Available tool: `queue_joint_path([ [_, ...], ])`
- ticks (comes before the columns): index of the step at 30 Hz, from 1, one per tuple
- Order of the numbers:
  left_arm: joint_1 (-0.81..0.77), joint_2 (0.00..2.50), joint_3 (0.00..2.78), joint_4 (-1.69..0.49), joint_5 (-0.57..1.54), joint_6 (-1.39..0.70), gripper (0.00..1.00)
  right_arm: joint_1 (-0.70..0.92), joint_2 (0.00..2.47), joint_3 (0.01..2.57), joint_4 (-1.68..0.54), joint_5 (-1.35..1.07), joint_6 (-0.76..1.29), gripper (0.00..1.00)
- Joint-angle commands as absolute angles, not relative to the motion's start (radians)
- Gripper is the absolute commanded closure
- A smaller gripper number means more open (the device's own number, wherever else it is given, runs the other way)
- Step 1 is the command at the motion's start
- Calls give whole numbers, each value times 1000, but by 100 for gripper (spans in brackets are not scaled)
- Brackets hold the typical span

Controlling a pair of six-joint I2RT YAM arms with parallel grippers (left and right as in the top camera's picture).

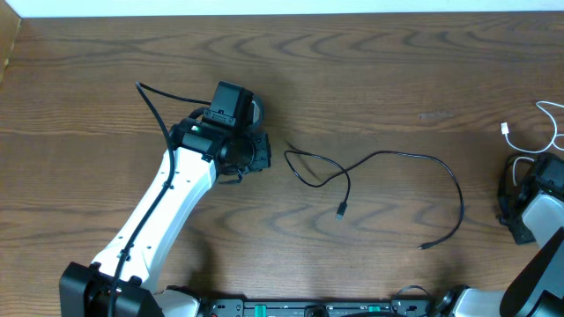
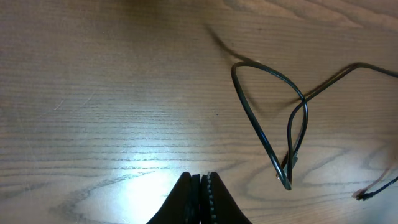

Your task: Untangle cables

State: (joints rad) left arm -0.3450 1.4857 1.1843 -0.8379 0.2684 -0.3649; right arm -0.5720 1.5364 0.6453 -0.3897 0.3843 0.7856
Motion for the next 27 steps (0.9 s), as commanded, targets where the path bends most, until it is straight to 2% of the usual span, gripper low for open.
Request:
queue_joint_path([
  [1,-345,1496,1182,-840,276,-356,92,-577,1534,638,-355,382,804,99],
  [15,-345,1496,1182,-828,276,-356,91,-576,1535,638,-273,358,804,99],
  [27,-345,1496,1182,-829,276,-356,91,-577,1534,639,-447,358,807,99],
])
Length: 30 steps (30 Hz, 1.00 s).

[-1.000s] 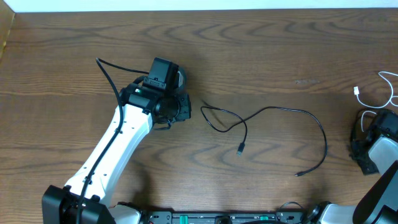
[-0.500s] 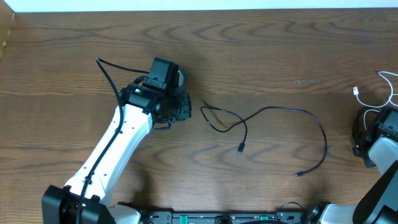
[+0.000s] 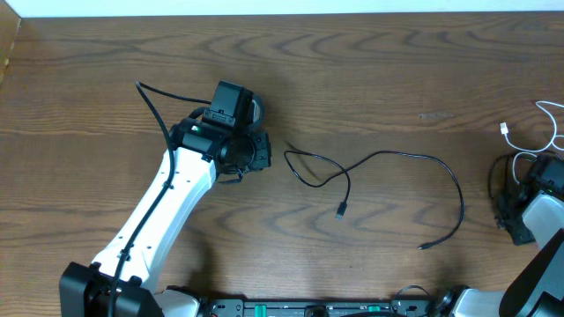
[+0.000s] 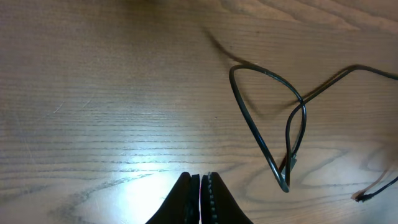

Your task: Untangle cables

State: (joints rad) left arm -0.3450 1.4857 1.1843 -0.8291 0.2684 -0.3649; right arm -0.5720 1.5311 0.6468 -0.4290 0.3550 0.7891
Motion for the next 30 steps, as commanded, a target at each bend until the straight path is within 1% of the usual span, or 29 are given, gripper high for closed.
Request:
queue_joint_path([
  [1,-345,1496,1182,-829,276,-356,91,-577,1534,639,-453,357,807,99],
  [8,-345,1496,1182,-829,277,-356,91,-577,1534,638,-471,358,807,99],
  [10,-345,1496,1182,-829,277,-356,92,-577,1534,638,-471,360,807,99],
  [12,-345,1496,1182,-829,277,-356,91,-577,1534,638,-461,361,807,99],
  [24,-345,1496,1182,-825,276,-356,91,-579,1560,627,-324,368,842,99],
  [30,-345,1496,1182,-815,276,-356,91,-579,1682,619,-218,364,846,99],
])
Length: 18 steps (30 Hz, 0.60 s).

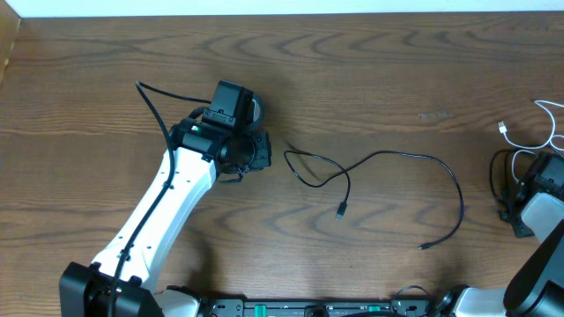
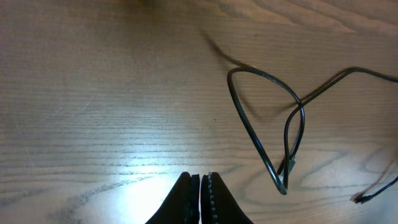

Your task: Untangle cables

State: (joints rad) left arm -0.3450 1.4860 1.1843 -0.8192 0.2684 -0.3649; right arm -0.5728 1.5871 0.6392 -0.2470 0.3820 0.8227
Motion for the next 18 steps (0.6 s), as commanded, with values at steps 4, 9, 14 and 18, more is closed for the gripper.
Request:
queue_joint_path([
  [4,-345,1496,1182,-805,277,-356,91,-578,1769,619,-81,327,845,99],
  [9,-345,1496,1182,-803,277,-356,91,-578,1786,619,75,276,844,99],
  [14,-345,1496,1182,-803,277,-356,91,-578,1775,621,192,170,782,99],
  [18,-345,1496,1182,-803,277,-356,91,-578,1749,621,192,66,716,99],
])
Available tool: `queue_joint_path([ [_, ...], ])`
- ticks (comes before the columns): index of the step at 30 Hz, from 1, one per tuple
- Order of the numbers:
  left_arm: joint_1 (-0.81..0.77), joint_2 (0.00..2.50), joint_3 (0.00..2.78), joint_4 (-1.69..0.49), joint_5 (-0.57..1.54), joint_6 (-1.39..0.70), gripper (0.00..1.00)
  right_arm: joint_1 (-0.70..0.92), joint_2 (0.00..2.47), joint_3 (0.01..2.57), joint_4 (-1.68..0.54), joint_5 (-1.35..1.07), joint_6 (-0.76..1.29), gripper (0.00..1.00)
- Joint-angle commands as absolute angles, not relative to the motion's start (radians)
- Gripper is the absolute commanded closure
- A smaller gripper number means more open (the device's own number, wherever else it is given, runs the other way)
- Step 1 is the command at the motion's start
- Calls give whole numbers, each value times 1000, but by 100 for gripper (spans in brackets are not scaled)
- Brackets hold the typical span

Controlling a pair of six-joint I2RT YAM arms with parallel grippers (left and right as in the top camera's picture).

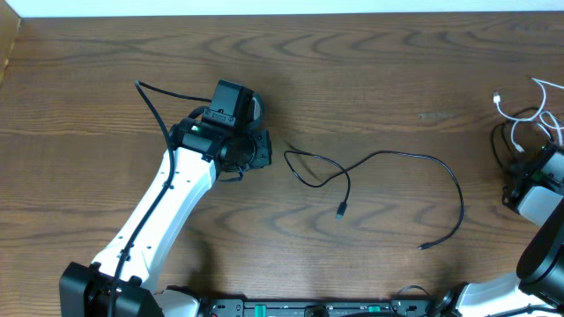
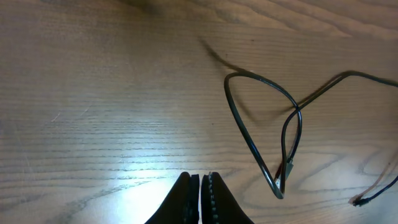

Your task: Untangle cables

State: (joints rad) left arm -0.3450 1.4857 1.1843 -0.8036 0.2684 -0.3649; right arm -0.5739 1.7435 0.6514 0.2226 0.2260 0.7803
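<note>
A thin black cable (image 1: 401, 156) lies loose on the wooden table (image 1: 106, 70); it makes a small crossed loop (image 2: 249, 140) at its left. One plug (image 1: 340, 210) lies below the loop and the other end (image 1: 424, 246) further right. My left gripper (image 1: 263, 151) hovers just left of the loop, shut with nothing between its fingers (image 2: 211, 193). At the far right edge my right gripper (image 1: 527, 172) holds a white cable (image 1: 539, 111), whose connector (image 1: 498, 97) points left.
The left arm's own black lead (image 1: 154, 106) arcs over the table behind it. A dark lead (image 1: 504, 145) curls next to the right gripper. The table's far edge (image 1: 282, 12) meets a white wall.
The right gripper has shifted toward the far right, and the white cable's connector now lies further from me than before. The left gripper stays shut beside the loop, hardly moved.
Throughout, the black cable lay in the same shape and the left gripper stayed shut just left of its loop. The right gripper sat at the right edge with the white cable, which has moved with it step by step toward the far side.
</note>
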Motion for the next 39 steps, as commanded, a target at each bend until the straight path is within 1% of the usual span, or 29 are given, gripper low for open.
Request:
queue_joint_path([
  [1,-345,1496,1182,-803,277,-356,91,-578,1737,621,177,60,716,99],
  [4,-345,1496,1182,-803,277,-356,91,-578,1677,622,124,44,702,98],
  [13,-345,1496,1182,-804,277,-356,91,-576,1362,772,-313,72,604,99],
  [15,-345,1496,1182,-808,277,-356,91,-567,1295,805,-389,50,553,98],
  [18,-345,1496,1182,-809,277,-356,91,-545,1251,806,-420,-70,467,91],
  [19,-345,1496,1182,-808,277,-356,91,-532,1247,806,-433,-132,435,87],
  [22,-345,1496,1182,-806,277,-356,91,-488,1257,805,-465,-285,352,69],
  [24,-345,1496,1182,-807,277,-356,91,-449,1270,804,-477,-358,298,54],
  [25,-345,1496,1182,-807,277,-356,91,-427,1279,804,-479,-391,268,51],
  [27,-345,1496,1182,-807,276,-356,91,-385,1295,804,-471,-463,207,51],
  [29,-345,1496,1182,-807,276,-356,91,-326,1318,804,-456,-553,128,53],
  [31,-345,1496,1182,-807,276,-356,91,-257,1341,804,-448,-599,95,57],
  [33,-345,1496,1182,-807,258,-356,91,-186,1363,804,-450,-614,48,58],
  [37,-345,1496,1182,-823,168,-377,91,-20,1422,804,-449,-612,-43,59],
  [39,-345,1496,1182,-857,60,-477,91,79,1460,804,-440,-613,-94,56],
])
